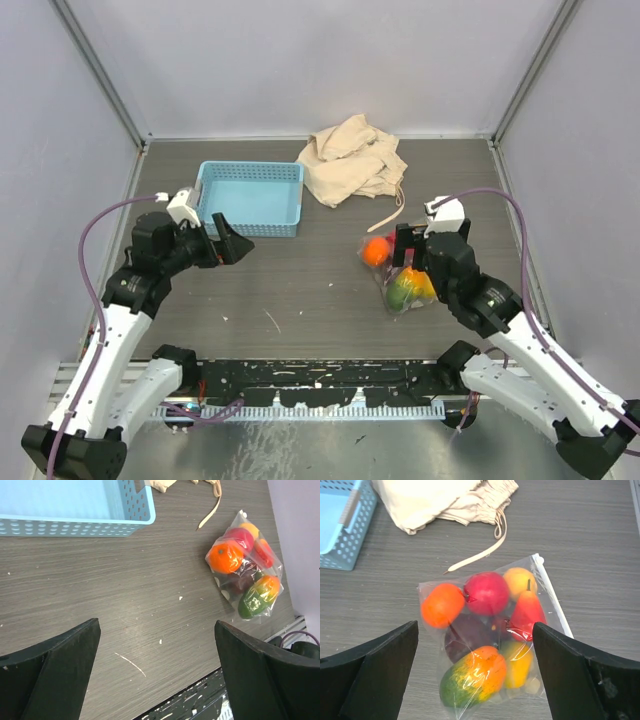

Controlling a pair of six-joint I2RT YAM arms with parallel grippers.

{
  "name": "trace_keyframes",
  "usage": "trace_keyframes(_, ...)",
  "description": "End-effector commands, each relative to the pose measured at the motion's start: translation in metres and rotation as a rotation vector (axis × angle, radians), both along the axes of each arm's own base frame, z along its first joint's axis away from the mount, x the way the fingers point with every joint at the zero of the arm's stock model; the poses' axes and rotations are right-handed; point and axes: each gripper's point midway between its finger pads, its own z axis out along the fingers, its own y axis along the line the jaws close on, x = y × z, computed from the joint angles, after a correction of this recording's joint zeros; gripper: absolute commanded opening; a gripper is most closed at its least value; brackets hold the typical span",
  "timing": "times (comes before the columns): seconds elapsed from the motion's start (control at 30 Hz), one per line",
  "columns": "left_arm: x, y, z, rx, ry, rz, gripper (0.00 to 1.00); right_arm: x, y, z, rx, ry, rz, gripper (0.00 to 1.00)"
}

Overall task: Open the zip-top bag and remove the fake food
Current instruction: Pick up the zipper food storage bag at the center of the board.

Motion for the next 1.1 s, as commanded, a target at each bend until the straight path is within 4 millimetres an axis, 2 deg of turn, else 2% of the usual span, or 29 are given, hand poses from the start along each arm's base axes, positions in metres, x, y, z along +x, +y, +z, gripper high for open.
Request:
trace_keyframes(0.0,0.004,0.003,0.008,0.044,-0.044,-0.001,0.98,0.017,0.001,0.004,0.052,0.0,-0.043,1.0)
trace_keyframes(0.2,-0.001,0.001,0.005,0.074,-0.05,-0.028,0.98,0.041,-0.009,-0.013,0.055,0.06,-0.102,1.0)
trace_keyframes(0.43,-0.015,-0.006,0.008,0.047,-0.077,-0.076,0.98,0.059,-0.006,-0.03,0.063,0.15,-0.043,1.0)
trace_keyframes(0.63,-0.032,-0.014,0.021,-0.048,-0.129,-0.095,0.98,0.067,0.008,-0.029,0.101,0.17,0.073,1.0)
trace_keyframes(0.87,-0.049,-0.022,0.016,-0.179,-0.098,-0.091,0.98,0.067,0.033,-0.02,0.156,0.143,0.244,1.0)
trace_keyframes(1.07,-0.057,-0.033,0.017,-0.325,-0.056,-0.103,0.98,0.067,0.036,-0.024,0.208,0.132,0.262,1.0)
